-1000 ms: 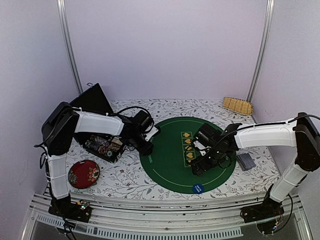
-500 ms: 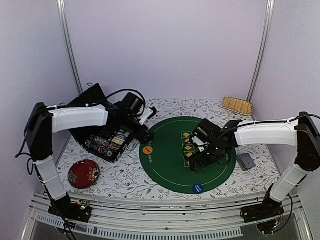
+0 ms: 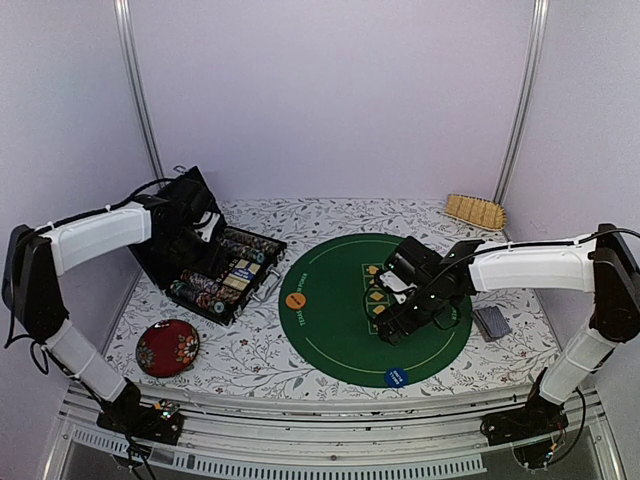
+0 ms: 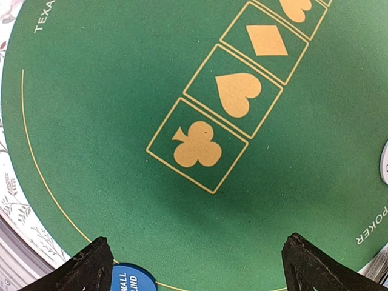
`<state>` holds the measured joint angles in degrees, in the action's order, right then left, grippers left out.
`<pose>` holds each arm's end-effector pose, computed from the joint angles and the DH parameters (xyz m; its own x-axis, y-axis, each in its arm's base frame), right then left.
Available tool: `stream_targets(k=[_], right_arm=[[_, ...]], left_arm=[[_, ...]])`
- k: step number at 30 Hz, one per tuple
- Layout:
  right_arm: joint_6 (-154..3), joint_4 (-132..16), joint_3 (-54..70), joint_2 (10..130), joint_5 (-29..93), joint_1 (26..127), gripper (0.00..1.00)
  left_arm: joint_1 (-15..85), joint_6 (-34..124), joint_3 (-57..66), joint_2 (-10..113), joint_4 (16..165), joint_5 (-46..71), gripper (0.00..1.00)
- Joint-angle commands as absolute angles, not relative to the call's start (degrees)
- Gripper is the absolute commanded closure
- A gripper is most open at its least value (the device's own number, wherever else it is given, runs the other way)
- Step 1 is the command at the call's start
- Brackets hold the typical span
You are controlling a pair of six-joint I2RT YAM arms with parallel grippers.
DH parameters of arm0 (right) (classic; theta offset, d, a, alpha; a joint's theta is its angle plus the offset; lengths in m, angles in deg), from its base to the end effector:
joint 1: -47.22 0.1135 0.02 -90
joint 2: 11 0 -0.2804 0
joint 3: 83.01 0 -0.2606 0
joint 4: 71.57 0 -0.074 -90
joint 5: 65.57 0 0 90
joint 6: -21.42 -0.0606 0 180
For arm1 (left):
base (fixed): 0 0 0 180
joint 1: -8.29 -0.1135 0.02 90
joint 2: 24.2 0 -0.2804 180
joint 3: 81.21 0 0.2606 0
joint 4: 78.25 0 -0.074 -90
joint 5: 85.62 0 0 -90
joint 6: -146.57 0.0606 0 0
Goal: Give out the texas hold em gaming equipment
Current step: Pick up the pile of poker chips from the chip case.
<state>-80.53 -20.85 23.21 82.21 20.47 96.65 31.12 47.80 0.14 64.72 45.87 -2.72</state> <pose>0.2159 0.2458 0.1803 -0.7522 -0.5610 -0.3456 -0.5998 0.8001 0.0068 0.3098 -0.1223 0.2395 -0.8658 0.2003 -0.4586 0.2045 0.9780 0.0411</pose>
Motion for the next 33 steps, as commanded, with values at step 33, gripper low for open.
stream_targets(k=[33], right_arm=[[-78.78,-20.69,21.72,85.06,21.36,96.55,0.01]], left_arm=[[35.18,46.16,-6.41,74.33,45.46,2.28,0.53]])
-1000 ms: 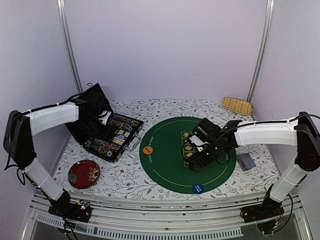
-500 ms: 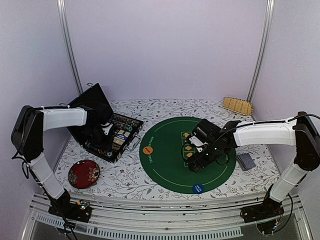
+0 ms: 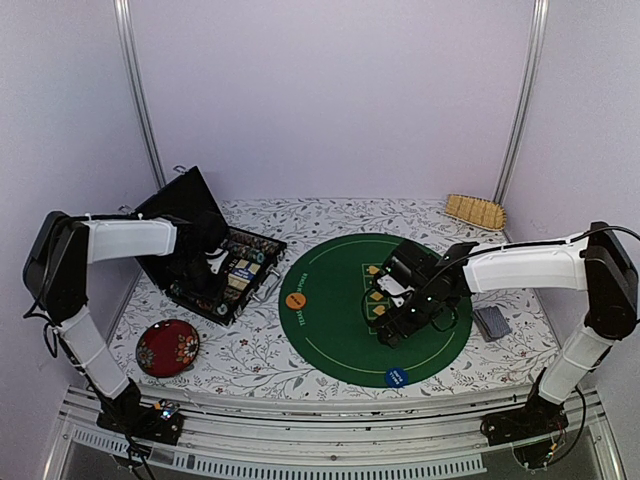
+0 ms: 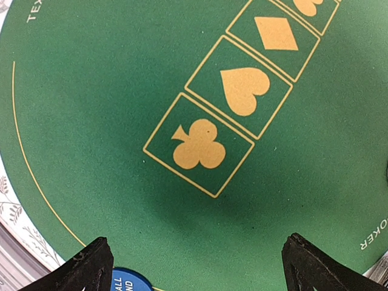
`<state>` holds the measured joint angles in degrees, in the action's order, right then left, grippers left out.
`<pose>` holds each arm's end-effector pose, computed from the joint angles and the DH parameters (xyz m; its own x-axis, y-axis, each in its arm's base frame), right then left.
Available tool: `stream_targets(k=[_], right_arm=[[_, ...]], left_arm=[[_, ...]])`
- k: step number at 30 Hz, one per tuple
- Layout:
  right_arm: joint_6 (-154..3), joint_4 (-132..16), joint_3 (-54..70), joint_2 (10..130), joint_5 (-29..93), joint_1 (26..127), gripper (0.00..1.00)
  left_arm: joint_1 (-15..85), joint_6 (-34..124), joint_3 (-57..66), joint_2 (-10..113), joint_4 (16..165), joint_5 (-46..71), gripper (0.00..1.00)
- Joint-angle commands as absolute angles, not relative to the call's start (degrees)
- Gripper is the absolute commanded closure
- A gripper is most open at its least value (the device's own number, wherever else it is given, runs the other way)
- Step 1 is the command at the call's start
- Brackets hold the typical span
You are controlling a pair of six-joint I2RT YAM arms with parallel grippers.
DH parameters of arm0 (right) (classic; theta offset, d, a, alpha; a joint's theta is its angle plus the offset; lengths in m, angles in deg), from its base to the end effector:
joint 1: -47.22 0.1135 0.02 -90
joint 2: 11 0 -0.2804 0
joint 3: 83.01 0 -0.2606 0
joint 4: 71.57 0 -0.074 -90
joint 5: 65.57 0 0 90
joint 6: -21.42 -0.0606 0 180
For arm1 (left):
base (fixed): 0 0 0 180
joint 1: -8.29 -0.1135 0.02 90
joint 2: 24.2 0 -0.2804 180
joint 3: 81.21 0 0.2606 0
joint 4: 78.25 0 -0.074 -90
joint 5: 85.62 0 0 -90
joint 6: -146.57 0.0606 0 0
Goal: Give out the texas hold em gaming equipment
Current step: Pick up the pile of poker chips from the chip case.
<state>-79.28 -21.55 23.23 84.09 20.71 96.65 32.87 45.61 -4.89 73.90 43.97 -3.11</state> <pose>0.2180 0.2486 0.1706 -0.7437 -0.5838 -0.3256 -0.6172 0.7868 -0.0010 0.2996 -0.1283 0.1625 -0.9523 0.2283 -0.2023 0.2138 0.9726 0.0914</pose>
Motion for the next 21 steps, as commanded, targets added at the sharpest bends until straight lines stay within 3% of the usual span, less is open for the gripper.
stream_targets(k=[1,7,15,21], right_arm=[[-78.78,-20.69,21.67,85.14,21.36,96.59,0.01],[-78.45,-20.35,21.61,85.15,21.31,96.54,0.01],[-78.34,-20.21,21.54,85.07,21.36,96.54,0.01],[-78.17,-20.03,21.37,85.19,21.44,96.56,0.01]], left_arm=[[35.26,46.05,-6.27,74.32,45.54,1.96,0.53],[35.96,46.27,-5.22,73.19,45.97,1.89,0.51],[34.94,45.33,-5.38,73.41,44.03,-4.02,0.38],[34.92,45.0,-4.84,75.86,43.2,-6.98,0.36]])
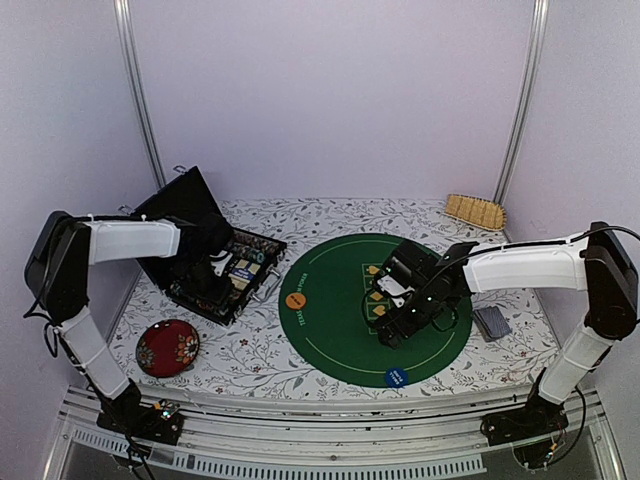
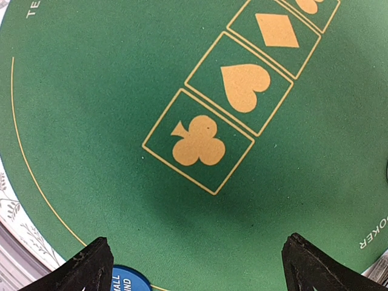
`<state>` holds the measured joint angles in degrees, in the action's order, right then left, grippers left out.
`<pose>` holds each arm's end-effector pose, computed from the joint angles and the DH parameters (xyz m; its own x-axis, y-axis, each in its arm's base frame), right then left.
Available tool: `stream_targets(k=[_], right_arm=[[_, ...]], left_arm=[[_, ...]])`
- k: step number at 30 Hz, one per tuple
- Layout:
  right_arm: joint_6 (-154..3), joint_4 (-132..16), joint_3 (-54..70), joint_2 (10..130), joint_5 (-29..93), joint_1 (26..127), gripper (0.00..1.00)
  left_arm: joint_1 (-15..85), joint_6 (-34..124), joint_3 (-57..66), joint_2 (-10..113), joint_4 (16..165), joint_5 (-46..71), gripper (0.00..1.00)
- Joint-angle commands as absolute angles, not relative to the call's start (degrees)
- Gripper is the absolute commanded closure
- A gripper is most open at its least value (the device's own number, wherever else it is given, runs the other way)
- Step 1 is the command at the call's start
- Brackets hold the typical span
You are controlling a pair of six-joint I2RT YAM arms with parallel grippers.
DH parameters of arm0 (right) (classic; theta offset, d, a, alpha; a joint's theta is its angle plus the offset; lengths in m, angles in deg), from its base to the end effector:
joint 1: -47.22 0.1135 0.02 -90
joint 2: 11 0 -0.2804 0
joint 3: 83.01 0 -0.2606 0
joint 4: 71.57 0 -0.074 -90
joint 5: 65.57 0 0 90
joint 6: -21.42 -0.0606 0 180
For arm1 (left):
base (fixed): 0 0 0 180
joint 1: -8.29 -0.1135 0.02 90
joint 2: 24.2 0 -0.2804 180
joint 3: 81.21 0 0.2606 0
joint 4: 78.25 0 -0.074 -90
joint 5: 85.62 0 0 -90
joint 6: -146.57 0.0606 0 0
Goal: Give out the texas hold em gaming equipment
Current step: Pick up the pile of poker chips from the chip case.
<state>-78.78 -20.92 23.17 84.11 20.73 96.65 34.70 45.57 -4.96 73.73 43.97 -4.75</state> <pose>0.2173 0.2477 0.1703 -0.7405 -0.5932 -0.3160 -0.6237 0.7816 -0.0055 0.2957 -0.1361 0.1634 -0.9432 0.2581 -0.2093 0.2376 0.9642 0.1182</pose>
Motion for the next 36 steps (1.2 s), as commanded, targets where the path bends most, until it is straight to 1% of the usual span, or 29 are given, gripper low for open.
stream_targets(k=[1,6,13,17,21,27,36], right_arm=[[-78.17,-19.96,21.27,85.23,21.51,96.53,0.01],[-77.94,-19.61,21.0,85.66,21.8,96.57,0.01],[-77.65,-19.2,20.26,86.2,21.69,96.53,0.01],[-77.62,-19.02,20.3,86.2,21.54,96.55,0.01],[-77.48,-18.9,20.21,86.2,21.36,96.58,0.01],[-77.31,-18.62,20.14,86.12,21.27,96.55,0.01],[-77.32,-18.45,20.47,85.86,21.27,96.53,0.01]], left_arm=[[34.92,44.9,-4.75,76.16,43.08,-7.45,0.36],[34.92,44.92,-4.72,76.87,43.09,-8.05,0.36],[35.88,46.4,-6.72,74.88,47.36,4.27,0.41],[36.76,46.95,-6.9,72.93,48.69,8.33,0.43],[37.11,47.59,-7.14,72.31,48.52,8.51,0.43],[37.07,47.89,-7.21,73.77,46.8,5.1,0.43],[37.12,48.78,-8.43,72.64,49.06,12.06,0.53]])
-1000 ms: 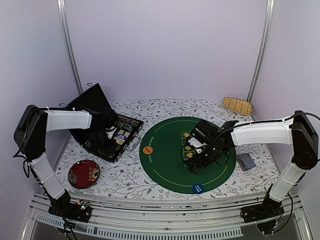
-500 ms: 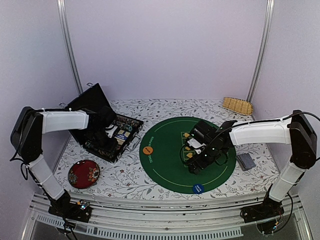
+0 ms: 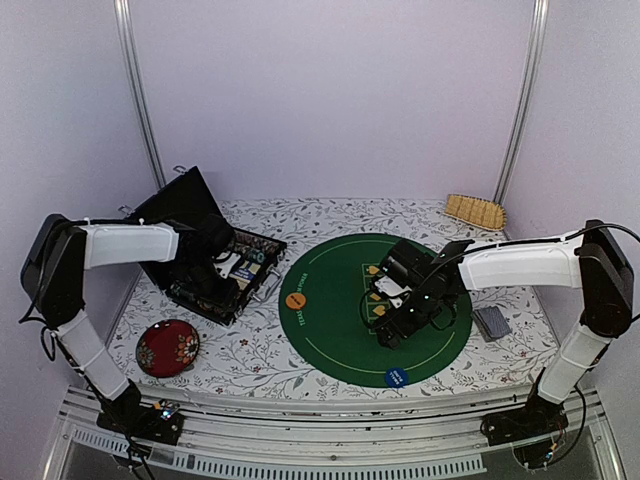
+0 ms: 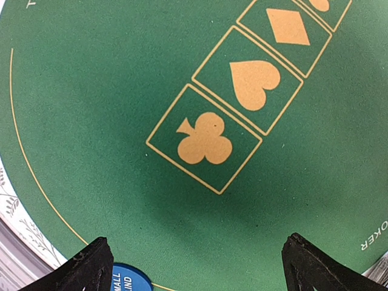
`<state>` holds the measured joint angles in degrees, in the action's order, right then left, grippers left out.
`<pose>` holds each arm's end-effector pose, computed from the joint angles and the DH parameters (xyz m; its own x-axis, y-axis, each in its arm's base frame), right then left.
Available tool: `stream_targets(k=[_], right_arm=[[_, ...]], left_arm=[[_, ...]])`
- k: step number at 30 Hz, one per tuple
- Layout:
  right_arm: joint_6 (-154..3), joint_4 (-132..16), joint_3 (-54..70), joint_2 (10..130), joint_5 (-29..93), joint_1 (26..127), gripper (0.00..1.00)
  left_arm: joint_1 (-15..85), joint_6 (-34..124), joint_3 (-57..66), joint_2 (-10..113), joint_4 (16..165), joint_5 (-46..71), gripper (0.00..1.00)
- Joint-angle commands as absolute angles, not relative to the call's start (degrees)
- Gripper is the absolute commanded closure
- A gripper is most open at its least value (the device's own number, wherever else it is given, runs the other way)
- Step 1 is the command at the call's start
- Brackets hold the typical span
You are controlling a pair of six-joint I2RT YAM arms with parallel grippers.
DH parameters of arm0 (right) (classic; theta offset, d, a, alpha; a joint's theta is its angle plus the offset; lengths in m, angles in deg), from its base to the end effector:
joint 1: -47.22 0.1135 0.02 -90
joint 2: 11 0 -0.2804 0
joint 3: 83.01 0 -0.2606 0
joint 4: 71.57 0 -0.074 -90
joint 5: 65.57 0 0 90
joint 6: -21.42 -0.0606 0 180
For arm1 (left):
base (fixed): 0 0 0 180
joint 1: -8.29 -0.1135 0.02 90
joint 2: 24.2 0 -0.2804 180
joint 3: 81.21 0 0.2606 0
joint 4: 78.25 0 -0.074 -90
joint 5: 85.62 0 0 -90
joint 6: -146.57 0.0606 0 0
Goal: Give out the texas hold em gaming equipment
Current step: Pick up the pile of poker chips from the chip case.
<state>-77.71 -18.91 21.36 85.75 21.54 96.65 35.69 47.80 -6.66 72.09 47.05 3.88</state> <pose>0.2193 0.2514 0.1689 -0.7355 -0.6154 -0.2835 -0.6409 0.7676 -0.0035 0.2882 -0.1488 0.1648 -0.9229 0.3066 -0.2330 0.3214 0.9465 -0.0274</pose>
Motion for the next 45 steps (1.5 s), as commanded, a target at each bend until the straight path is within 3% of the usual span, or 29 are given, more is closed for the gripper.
stream_targets(k=[1,17,25,30,36,45], right_arm=[[-77.36,-18.41,20.47,85.9,21.27,96.56,0.01],[-77.21,-18.15,19.89,86.72,21.94,96.6,0.01],[-77.28,-17.84,19.53,86.93,22.14,96.52,0.01],[-77.23,-17.79,19.32,86.73,22.32,96.53,0.01],[-77.3,-17.83,19.4,86.73,22.61,96.57,0.01],[-77.46,-17.81,19.62,86.73,22.76,96.53,0.01]], left_arm=[[37.11,48.82,-8.47,72.39,49.01,12.52,0.54],[36.79,48.18,-6.71,71.7,46.16,1.17,0.53],[34.55,48.31,-8.91,70.58,46.94,3.72,0.7],[34.09,48.87,-9.68,70.35,46.94,2.96,0.6],[34.04,49.41,-10.4,71.62,47.73,3.97,0.55],[34.04,50.7,-11.9,72.26,52.34,9.06,0.6]])
